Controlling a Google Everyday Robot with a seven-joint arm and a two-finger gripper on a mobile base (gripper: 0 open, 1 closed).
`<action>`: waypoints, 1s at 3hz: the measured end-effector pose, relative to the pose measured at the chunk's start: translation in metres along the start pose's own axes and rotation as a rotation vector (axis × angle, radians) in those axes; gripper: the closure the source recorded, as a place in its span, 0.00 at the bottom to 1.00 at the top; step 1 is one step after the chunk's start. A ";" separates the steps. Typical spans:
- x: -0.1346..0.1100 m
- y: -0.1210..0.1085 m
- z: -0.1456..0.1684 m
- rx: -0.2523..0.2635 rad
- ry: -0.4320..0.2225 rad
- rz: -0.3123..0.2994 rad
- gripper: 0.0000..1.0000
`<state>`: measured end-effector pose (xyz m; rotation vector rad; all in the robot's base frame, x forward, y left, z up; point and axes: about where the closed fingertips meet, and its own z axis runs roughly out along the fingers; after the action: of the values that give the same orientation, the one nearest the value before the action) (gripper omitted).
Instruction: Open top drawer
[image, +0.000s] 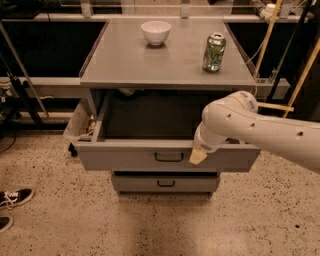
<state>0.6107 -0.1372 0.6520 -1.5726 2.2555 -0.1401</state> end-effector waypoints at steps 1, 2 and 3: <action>0.004 0.012 -0.001 0.007 -0.015 0.023 1.00; 0.003 0.011 -0.004 0.007 -0.015 0.023 1.00; 0.008 0.022 -0.005 0.015 -0.030 0.047 1.00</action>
Offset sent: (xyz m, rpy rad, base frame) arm -0.2410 -0.0154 -0.0686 0.3727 -0.1836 -0.3728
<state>0.5869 -0.1370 0.6482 -1.5027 2.2612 -0.1188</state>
